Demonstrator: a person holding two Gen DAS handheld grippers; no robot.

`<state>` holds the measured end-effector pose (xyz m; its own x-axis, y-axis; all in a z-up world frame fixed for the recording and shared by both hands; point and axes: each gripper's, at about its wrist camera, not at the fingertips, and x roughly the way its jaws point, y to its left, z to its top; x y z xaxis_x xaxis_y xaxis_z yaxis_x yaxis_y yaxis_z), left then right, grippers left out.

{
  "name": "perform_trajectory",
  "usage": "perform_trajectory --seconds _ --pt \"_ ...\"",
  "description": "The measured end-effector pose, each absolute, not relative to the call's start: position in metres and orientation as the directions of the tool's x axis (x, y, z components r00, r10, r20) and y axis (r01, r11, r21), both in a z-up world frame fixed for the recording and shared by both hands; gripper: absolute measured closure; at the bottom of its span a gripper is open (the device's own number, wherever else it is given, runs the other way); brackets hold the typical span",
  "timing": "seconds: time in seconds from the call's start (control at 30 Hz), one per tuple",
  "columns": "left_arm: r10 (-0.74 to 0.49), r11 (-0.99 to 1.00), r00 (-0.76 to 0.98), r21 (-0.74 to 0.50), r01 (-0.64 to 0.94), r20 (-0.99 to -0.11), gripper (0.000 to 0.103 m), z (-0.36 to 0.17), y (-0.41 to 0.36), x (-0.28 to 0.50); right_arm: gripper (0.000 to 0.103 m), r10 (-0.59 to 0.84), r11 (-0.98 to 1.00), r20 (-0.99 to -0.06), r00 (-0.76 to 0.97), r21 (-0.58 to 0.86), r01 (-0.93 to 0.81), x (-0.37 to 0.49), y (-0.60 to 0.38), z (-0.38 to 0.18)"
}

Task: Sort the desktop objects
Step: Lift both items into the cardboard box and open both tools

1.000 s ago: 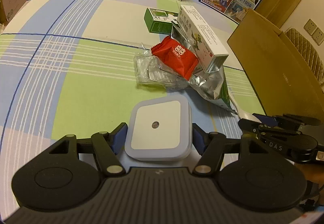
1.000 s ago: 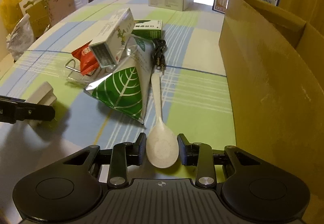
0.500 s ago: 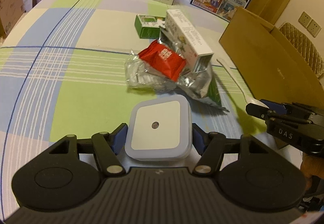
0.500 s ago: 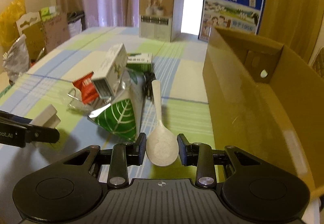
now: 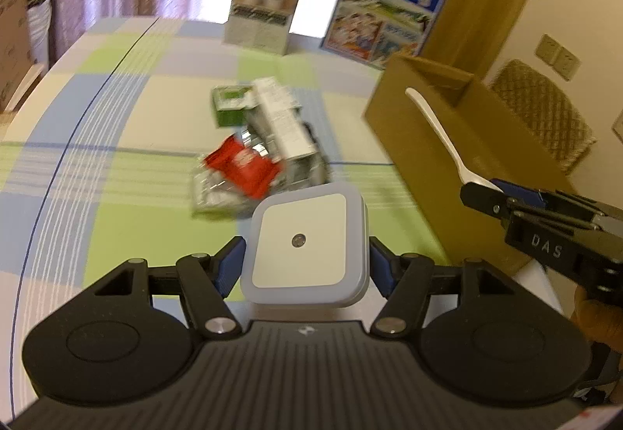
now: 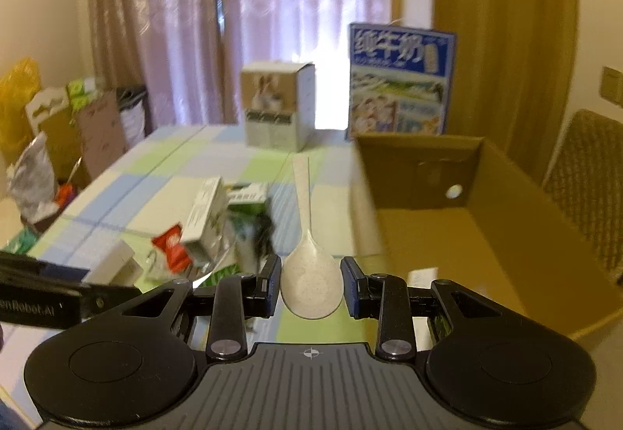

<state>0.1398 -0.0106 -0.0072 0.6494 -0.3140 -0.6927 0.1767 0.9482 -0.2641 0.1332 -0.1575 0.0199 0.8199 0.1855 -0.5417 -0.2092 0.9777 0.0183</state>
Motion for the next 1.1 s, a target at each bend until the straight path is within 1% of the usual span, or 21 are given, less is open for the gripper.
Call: perform_trajectory --seconds 0.13,0.27,0.6,0.87,1.1 --pt "-0.345 0.938 0.656 -0.265 0.223 -0.671 0.042 0.011 -0.034 0.135 0.073 0.144 0.988 -0.514 0.845 0.023 -0.154 0.127 -0.188 0.041" --pt "-0.385 0.923 0.654 -0.268 0.277 -0.651 0.042 0.028 -0.064 0.133 0.073 0.099 0.995 -0.51 0.854 0.036 -0.094 0.126 -0.222 0.052" --pt "-0.494 0.867 0.626 -0.285 0.409 -0.603 0.042 0.061 -0.15 0.145 0.073 0.025 0.996 -0.532 0.847 0.082 0.022 0.131 -0.302 0.053" --pt "-0.541 0.833 0.585 -0.29 0.471 -0.604 0.042 0.055 -0.211 0.163 0.073 0.012 0.993 -0.55 0.835 0.107 0.056 0.137 -0.336 0.04" --pt "-0.527 0.834 0.56 -0.261 0.487 -0.639 0.041 0.035 -0.242 0.18 0.073 0.019 0.99 -0.561 0.827 0.129 0.065 0.148 -0.346 0.026"
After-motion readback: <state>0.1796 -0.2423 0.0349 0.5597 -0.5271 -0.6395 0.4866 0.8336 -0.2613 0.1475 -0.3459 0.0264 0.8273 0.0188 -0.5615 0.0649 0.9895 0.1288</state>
